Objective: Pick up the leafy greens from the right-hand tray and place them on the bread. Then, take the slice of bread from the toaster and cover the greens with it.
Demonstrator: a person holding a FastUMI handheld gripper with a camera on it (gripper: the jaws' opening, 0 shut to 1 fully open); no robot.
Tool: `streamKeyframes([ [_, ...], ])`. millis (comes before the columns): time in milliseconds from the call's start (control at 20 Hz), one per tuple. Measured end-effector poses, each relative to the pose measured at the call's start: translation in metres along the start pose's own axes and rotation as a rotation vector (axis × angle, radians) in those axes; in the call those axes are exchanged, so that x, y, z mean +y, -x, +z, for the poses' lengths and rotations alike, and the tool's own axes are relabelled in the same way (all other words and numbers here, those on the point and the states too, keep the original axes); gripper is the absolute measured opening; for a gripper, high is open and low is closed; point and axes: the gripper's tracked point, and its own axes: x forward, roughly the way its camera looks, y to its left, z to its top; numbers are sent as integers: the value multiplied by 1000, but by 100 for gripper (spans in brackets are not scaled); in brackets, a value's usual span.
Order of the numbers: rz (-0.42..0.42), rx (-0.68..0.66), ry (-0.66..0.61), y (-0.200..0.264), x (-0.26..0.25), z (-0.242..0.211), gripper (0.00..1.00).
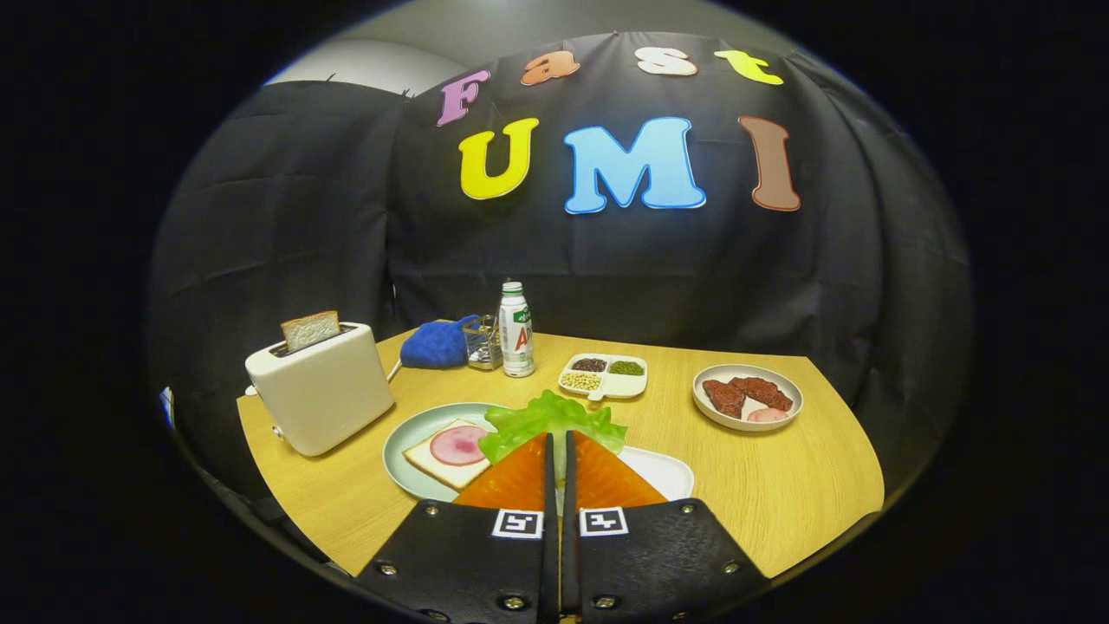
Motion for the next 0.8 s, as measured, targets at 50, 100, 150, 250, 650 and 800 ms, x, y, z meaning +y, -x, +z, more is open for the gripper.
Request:
streamKeyframes([
  [50,10,0,0,-3,5,3,1],
  [100,21,-1,-3,-6,11,3,1],
  [150,35,-1,-7,-9,18,5,1],
  [250,58,-2,-14,-14,29,7,1],
  [650,120,31,-21,-42,66,-4,1],
  [800,131,51,-28,-52,76,-12,1],
])
